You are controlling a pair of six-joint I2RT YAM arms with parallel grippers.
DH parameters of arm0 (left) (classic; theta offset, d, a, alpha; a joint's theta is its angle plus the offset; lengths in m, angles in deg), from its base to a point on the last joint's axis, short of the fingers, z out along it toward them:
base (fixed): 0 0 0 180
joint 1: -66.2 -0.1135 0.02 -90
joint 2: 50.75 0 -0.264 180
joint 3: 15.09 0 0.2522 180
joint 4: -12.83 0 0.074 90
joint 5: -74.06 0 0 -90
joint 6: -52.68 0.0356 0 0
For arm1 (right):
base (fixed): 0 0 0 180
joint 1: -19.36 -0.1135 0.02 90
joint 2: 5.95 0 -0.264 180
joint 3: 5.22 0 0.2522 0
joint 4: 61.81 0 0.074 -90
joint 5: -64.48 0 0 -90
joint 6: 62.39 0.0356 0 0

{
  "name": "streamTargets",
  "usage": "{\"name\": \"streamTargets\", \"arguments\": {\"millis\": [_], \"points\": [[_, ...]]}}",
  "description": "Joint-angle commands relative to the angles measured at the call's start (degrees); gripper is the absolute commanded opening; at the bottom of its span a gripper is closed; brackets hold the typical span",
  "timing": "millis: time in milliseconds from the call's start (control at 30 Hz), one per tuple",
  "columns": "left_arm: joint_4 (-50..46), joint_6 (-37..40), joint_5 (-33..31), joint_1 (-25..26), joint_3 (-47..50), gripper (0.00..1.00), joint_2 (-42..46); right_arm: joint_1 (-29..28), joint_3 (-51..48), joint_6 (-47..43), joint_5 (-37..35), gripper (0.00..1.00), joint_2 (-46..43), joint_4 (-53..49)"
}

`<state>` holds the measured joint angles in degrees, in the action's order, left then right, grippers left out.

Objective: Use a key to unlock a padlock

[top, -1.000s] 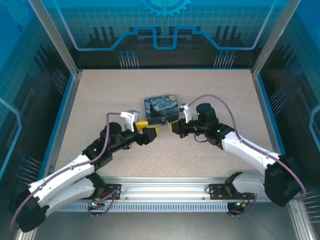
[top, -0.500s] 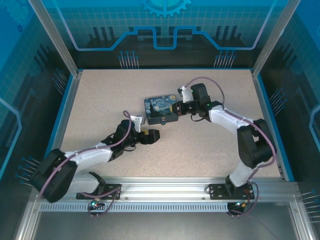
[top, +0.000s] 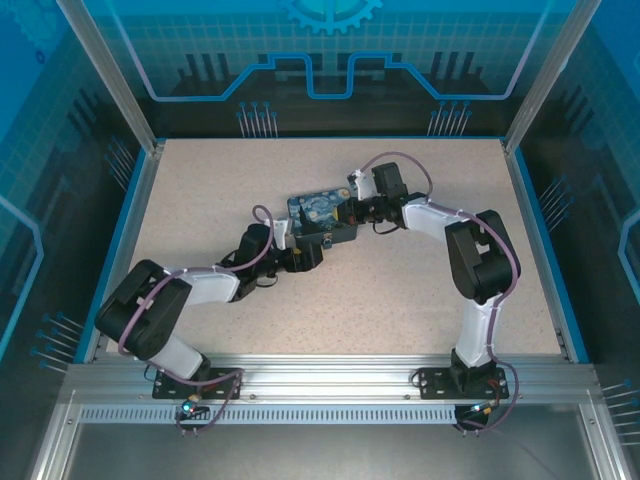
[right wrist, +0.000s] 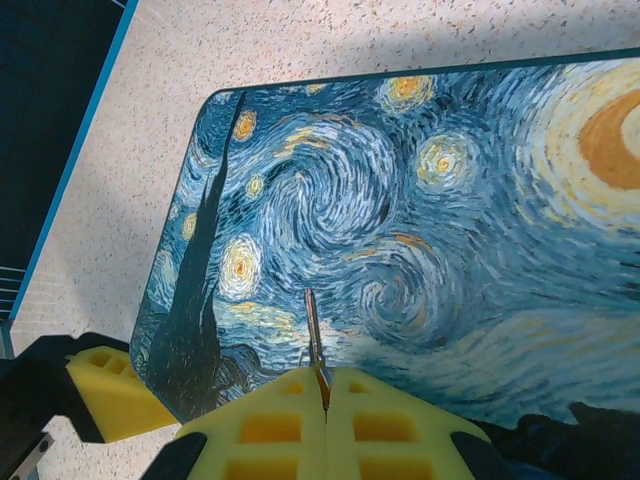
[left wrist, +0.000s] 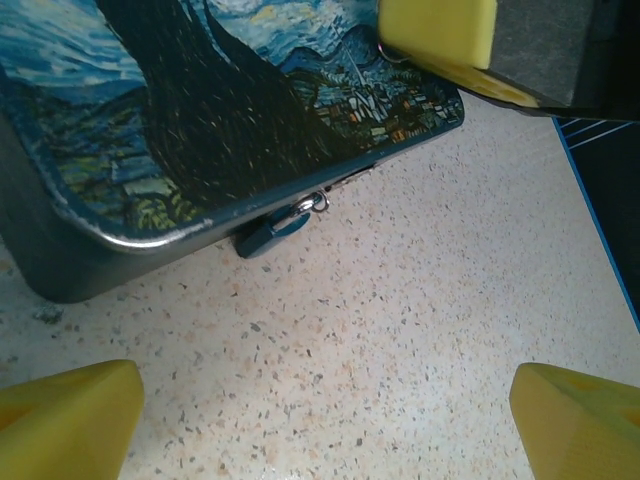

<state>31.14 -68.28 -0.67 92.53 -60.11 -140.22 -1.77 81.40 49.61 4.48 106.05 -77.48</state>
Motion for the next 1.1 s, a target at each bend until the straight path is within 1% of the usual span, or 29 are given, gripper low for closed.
{"name": "streamTargets", "arguments": {"millis": [0, 233, 400, 600, 800, 900, 1067], "points": [[3.1, 1.4, 3.0, -0.9, -1.7, 0.96, -2.4, 0.9, 0.0, -0.5, 0.3, 0.02, 1.6, -0.9], [5.2, 2.0, 3.5, -2.3, -4.4, 0.96, -6.6, 1.0, -4.6, 0.9, 0.9, 0.02, 0.9, -0.1], [6.4, 4.0, 3.2, -4.1, -6.5, 0.92, -9.3, 0.8, -9.0, 4.0, 1.8, 0.02, -0.1, 3.8], [10.0, 6.4, 4.8, -4.8, -9.1, 0.88, -14.2, 0.3, -12.4, 6.2, 1.3, 0.02, -1.5, 7.7], [15.4, 6.5, 7.3, -4.8, -10.2, 0.84, -18.6, -0.6, -12.0, 7.2, 0.9, 0.02, -0.5, 8.0], [16.9, 7.0, 7.9, -4.7, -10.3, 0.81, -20.2, -1.0, -12.0, 7.8, 0.8, 0.02, -0.5, 8.5], [18.0, 7.2, 8.6, -4.8, -10.7, 0.8, -21.9, -1.8, -11.5, 8.9, 0.0, 0.02, -0.7, 8.4]]}}
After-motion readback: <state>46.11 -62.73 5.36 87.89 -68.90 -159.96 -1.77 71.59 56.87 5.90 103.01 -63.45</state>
